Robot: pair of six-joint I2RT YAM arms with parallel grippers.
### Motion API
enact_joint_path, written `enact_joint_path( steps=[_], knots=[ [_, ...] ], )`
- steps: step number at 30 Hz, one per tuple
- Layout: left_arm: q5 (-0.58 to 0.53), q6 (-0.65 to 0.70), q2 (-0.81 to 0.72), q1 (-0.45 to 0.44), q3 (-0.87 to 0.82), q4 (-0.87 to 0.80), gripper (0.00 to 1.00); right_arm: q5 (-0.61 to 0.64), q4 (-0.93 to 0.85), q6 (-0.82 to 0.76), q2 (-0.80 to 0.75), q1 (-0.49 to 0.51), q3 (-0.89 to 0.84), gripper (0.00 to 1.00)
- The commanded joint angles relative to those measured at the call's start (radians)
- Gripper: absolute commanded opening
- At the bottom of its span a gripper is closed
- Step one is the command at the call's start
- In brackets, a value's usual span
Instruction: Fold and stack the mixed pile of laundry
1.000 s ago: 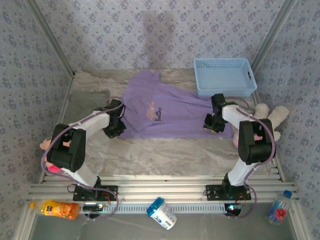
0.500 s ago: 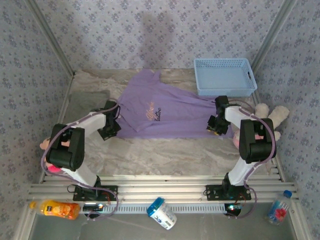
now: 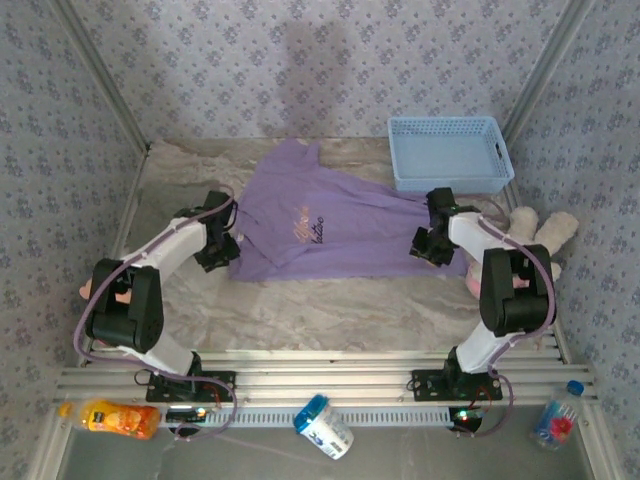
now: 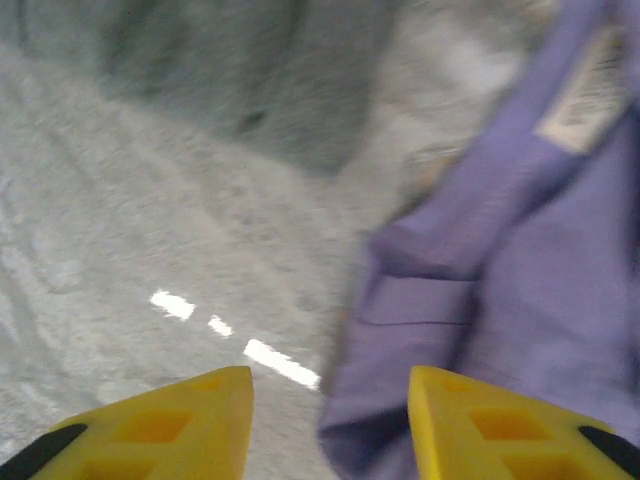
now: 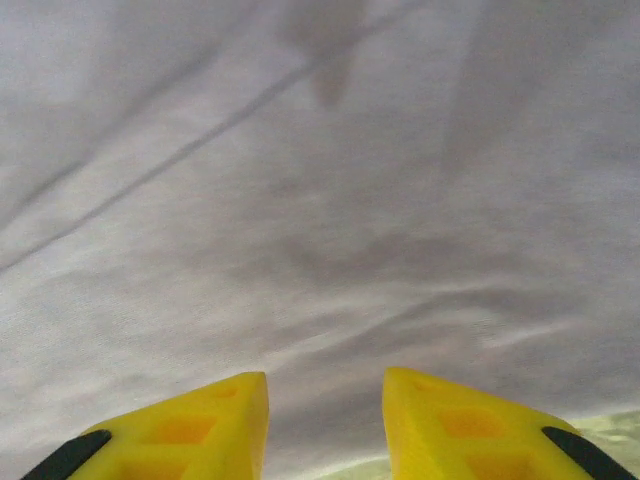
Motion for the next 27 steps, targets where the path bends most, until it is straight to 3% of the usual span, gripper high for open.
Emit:
enact_joint_path(
  steps=[1, 5, 7, 19, 27],
  knots=[
    [0.06, -0.023, -0.007, -0.071, 0.062, 0.023, 0.37, -0.004, -0.018, 0.013, -0.012, 0.057, 0.041, 0.37],
    [0.083, -0.053, 0.073, -0.139, 0.084, 0.052, 0.22, -0.012, 0.003, 0.036, 0.035, 0.074, 0.053, 0.36],
    [0.088, -0.07, 0.122, -0.156, 0.08, 0.083, 0.19, -0.007, 0.022, 0.035, 0.053, 0.084, 0.049, 0.37],
    [-0.076, -0.063, 0.234, -0.142, -0.016, 0.076, 0.18, -0.004, 0.031, 0.05, 0.127, 0.102, -0.025, 0.4],
    [-0.126, -0.075, 0.071, -0.141, -0.2, 0.007, 0.18, -0.046, -0.032, 0.063, -0.039, 0.155, -0.185, 0.39]
  ],
)
